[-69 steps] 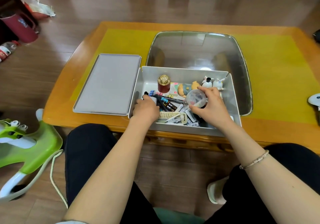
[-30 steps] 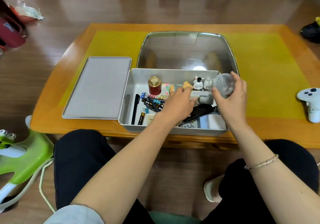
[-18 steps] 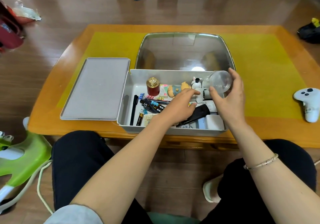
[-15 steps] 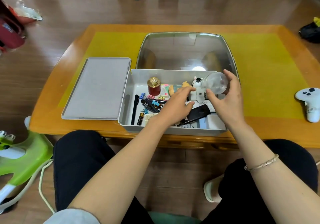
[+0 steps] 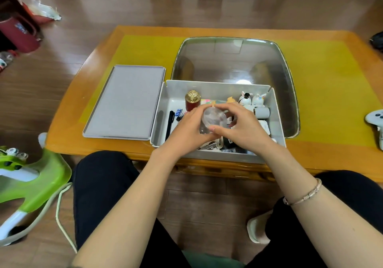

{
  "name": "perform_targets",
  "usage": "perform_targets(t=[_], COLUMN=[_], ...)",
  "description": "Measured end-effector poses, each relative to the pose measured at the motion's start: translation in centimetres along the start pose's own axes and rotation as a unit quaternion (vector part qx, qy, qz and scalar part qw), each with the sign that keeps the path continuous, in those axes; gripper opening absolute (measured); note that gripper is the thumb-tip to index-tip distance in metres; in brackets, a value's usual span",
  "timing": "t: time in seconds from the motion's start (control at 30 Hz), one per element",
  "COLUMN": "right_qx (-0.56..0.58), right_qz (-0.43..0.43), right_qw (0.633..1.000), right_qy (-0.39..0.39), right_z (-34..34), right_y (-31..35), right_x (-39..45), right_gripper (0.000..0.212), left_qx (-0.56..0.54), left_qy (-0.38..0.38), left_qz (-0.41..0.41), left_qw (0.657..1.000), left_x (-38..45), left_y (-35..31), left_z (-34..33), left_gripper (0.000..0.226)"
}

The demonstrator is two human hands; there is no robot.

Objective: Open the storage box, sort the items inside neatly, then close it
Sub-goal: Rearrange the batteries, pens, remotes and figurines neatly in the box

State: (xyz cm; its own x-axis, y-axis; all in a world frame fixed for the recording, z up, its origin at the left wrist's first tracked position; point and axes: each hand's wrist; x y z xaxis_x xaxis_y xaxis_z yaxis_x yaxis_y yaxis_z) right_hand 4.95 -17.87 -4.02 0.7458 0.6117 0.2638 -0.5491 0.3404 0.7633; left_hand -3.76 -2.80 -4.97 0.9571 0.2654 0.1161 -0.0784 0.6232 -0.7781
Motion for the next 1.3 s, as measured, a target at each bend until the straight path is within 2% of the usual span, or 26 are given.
perform_targets(t=[0.1, 0.17, 0.23, 0.3, 0.43, 0.53, 0.63, 0.73, 0.83, 0.9, 1.0, 1.17, 1.23, 1.3], right_qx=[0.015, -0.048, -0.136, -0.160, -0.182, -0.243, -0.234, -0.155, -0.123, -0.145, -0.209, -0.264, -0.343, -0.392], right_qz=[-0.017, -0.020, -0.006, 0.011, -0.027, -0.049, -0.047, -0.041, -0.044, -0.046, -0.078, -0.166, -0.162, -0.116], right_qw=[1.000, 0.999, 0.990, 0.979, 0.951, 0.927, 0.925, 0.954, 0.983, 0.987, 0.975, 0.949, 0.925, 0.912], right_qy=[0.000, 0.000, 0.048, 0.123, 0.249, 0.280, 0.296, 0.253, 0.127, 0.055, -0.002, 0.043, 0.027, -0.036], right_z=[0.4, 1.1, 1.5, 0.9, -1.7, -3.0, -3.5, -3.2, -1.2, 1.0, 4.4, 7.2, 6.8, 6.3], right_y=[-0.3, -1.2, -2.0, -2.0, -1.2, -0.7, -0.3, 0.1, -0.1, -0.7, -2.1, -3.4, -3.7, -3.5], right_x=[0.4, 0.5, 0.6, 0.7, 1.4, 2.2, 2.6, 2.3, 2.4, 2.5, 1.9, 0.3, -0.2, -0.5], right_gripper=[0.043, 0.038, 0.036, 0.036, 0.040, 0.030, 0.029, 0.023, 0.024, 0.024, 0.024, 0.031, 0.031, 0.033], left_qx=[-0.012, -0.006, 0.010, 0.019, -0.013, -0.023, -0.019, -0.014, -0.005, 0.004, -0.001, -0.010, -0.009, -0.010], left_qy=[-0.079, -0.152, -0.215, -0.263, -0.276, -0.266, -0.276, -0.269, -0.261, -0.258, -0.259, -0.261, -0.262, -0.261], left_qz=[0.019, 0.051, 0.082, 0.096, 0.114, 0.114, 0.106, 0.099, 0.093, 0.087, 0.089, 0.094, 0.095, 0.098], left_qw=[0.997, 0.987, 0.973, 0.960, 0.954, 0.957, 0.955, 0.958, 0.961, 0.962, 0.962, 0.961, 0.960, 0.960], left_x=[-0.7, -1.1, -1.2, -1.3, -1.3, -1.4, -1.2, -1.2, -1.1, -1.1, -1.2, -1.2, -1.2, -1.1], left_y=[0.8, 1.6, 2.5, 3.3, 4.5, 5.1, 5.6, 5.9, 6.0, 6.1, 6.1, 6.1, 6.2, 6.3], left_z=[1.0, 2.2, 3.3, 4.1, 4.1, 3.4, 3.3, 3.3, 3.3, 3.3, 3.2, 3.2, 3.2, 3.1], left_gripper=[0.064, 0.063, 0.065, 0.067, 0.071, 0.075, 0.076, 0.076, 0.077, 0.076, 0.076, 0.076, 0.076, 0.076])
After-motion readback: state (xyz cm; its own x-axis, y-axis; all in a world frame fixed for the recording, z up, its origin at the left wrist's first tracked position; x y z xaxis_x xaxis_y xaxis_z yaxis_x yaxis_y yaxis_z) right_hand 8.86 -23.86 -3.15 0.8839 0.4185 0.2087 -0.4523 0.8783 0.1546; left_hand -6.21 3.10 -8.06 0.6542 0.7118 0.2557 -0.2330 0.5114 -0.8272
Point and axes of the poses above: each hand's wrist, its own x-axis towards the middle knuckle, its own z-axis out of the back of the hand, y = z × x, and after that the axes turned 6 degrees about -y, right-handed
